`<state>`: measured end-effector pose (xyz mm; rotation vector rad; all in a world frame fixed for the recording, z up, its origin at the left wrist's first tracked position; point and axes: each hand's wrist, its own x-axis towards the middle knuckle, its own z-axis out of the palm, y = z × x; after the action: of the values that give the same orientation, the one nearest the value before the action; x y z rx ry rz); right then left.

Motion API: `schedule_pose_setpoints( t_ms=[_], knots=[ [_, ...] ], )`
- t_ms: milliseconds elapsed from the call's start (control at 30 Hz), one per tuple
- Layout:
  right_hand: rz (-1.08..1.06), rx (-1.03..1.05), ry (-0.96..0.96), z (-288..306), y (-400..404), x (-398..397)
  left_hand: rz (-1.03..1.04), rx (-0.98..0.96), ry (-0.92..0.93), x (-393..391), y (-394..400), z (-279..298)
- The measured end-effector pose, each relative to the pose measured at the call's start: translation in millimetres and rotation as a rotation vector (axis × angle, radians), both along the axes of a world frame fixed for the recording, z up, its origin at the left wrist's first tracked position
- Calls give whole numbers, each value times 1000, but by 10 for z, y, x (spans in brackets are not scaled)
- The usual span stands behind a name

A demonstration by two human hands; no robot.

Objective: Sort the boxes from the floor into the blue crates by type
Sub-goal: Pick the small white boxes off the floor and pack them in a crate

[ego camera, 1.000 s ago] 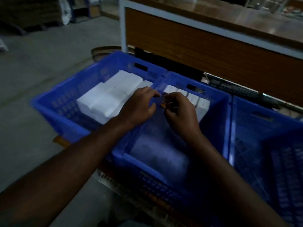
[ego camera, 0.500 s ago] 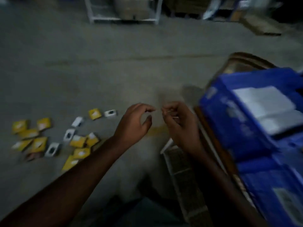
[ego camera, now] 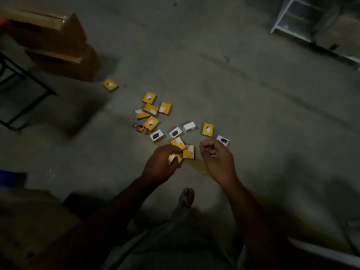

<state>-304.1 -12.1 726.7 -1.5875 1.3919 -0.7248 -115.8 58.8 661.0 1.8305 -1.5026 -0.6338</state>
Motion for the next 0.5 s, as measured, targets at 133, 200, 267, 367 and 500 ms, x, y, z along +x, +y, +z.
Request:
schedule_pose_setpoints(
  t_ms=[133, 200, 267, 367, 500],
  knots=[
    [70, 22, 10, -259, -538, 280, 59, 55, -58, 207, -400, -176],
    [82, 52, 6, -422, -835, 384, 47, 71, -89, 283, -678, -256],
    [69, 79, 20, -602, -1141, 482, 38, 104, -119, 355, -963, -327],
    [22, 165, 61, -885, -1528, 619, 37, 146, -147, 489, -1318, -473],
    [-40, 222, 126, -1116, -1937, 773, 26, 243, -171, 718, -1718, -696]
  ],
)
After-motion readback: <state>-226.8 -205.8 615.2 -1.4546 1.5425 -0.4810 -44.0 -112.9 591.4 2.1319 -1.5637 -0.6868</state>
